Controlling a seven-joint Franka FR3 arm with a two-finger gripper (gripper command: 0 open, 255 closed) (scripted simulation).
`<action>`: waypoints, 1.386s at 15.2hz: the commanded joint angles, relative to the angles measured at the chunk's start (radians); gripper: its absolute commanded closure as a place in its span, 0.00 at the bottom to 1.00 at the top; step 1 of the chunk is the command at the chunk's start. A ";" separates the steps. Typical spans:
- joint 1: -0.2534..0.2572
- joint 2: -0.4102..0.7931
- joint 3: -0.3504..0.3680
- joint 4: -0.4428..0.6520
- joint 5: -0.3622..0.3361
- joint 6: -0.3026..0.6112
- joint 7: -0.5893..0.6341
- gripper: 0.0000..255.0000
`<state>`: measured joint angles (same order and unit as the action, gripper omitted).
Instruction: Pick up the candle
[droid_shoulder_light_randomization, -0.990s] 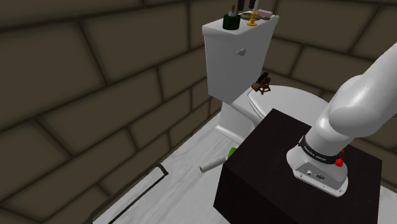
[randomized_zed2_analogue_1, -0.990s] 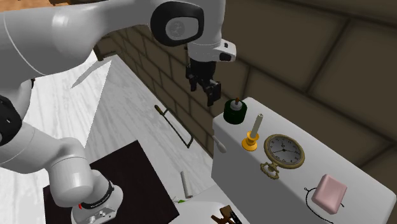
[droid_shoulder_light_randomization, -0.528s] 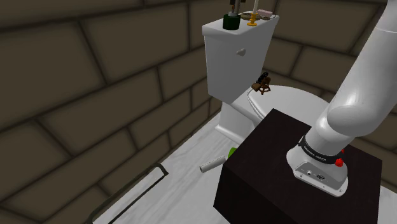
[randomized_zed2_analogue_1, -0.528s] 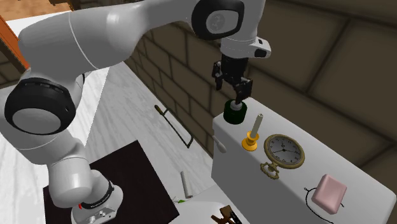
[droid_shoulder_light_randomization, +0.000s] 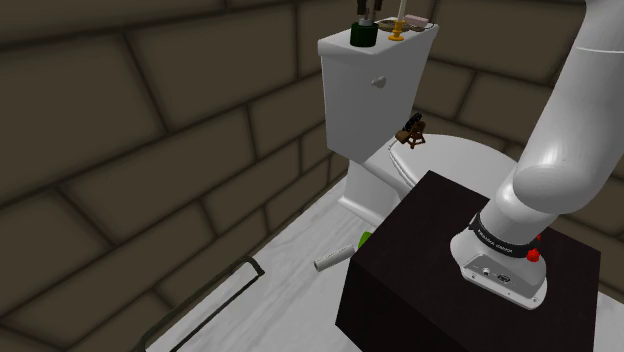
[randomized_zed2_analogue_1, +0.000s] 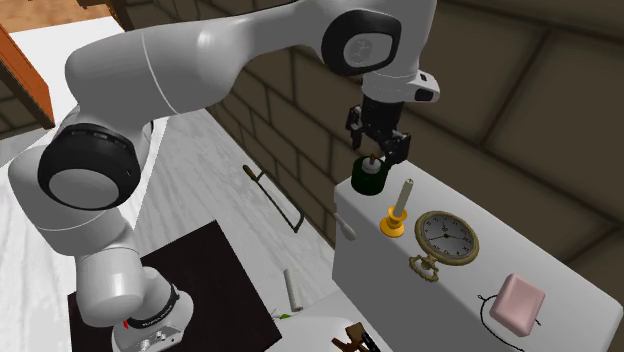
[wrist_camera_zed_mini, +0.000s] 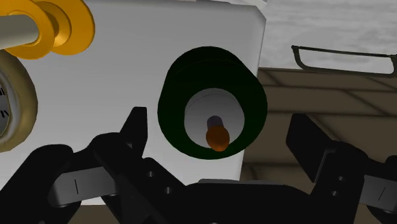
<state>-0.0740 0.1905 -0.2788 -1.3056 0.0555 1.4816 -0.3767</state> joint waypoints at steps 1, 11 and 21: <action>0.004 -0.014 0.001 -0.056 -0.004 0.043 0.002 0.00; 0.004 -0.016 0.001 -0.058 -0.005 0.043 0.002 1.00; -0.012 0.044 -0.003 0.135 0.013 -0.093 -0.005 1.00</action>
<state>-0.0827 0.2209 -0.2813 -1.2040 0.0647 1.4099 -0.3807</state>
